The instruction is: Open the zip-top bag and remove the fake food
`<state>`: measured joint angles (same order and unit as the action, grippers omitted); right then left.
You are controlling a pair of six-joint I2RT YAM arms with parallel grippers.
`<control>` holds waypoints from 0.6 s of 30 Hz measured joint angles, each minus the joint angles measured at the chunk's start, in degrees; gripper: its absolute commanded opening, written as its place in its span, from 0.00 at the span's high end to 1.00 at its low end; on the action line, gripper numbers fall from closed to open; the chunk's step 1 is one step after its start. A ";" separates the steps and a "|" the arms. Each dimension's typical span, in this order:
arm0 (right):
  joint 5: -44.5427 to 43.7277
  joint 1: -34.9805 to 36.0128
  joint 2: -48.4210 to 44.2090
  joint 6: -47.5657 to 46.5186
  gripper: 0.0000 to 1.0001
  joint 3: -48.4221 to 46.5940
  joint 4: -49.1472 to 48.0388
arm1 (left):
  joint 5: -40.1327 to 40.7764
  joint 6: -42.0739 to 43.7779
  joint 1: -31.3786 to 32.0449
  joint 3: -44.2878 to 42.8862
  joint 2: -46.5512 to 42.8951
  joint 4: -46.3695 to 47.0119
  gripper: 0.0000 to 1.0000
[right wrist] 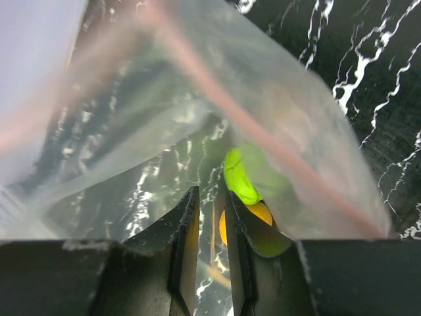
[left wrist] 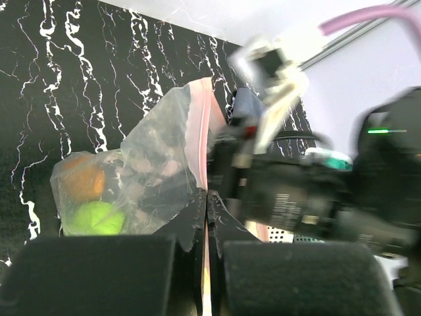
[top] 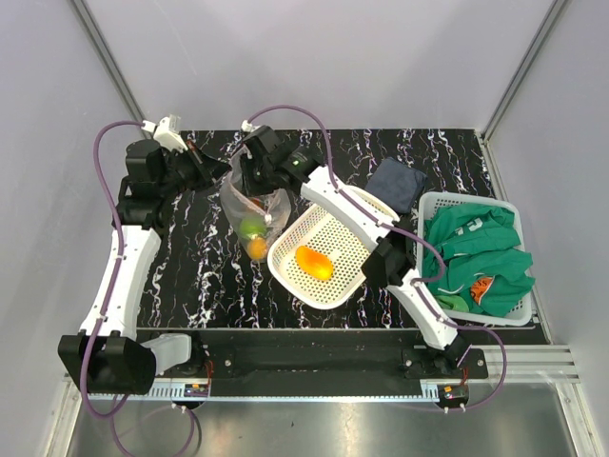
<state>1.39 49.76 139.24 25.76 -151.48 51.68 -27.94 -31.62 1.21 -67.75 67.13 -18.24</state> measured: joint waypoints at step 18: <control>1.64 0.02 7.19 -0.02 0.43 2.97 -2.34 | 0.11 0.09 0.24 2.40 0.13 0.87 1.00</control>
<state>3.03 49.78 146.43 25.74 -148.51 49.34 -27.83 -31.53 1.45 -65.34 67.26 -17.37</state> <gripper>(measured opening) 0.508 0.005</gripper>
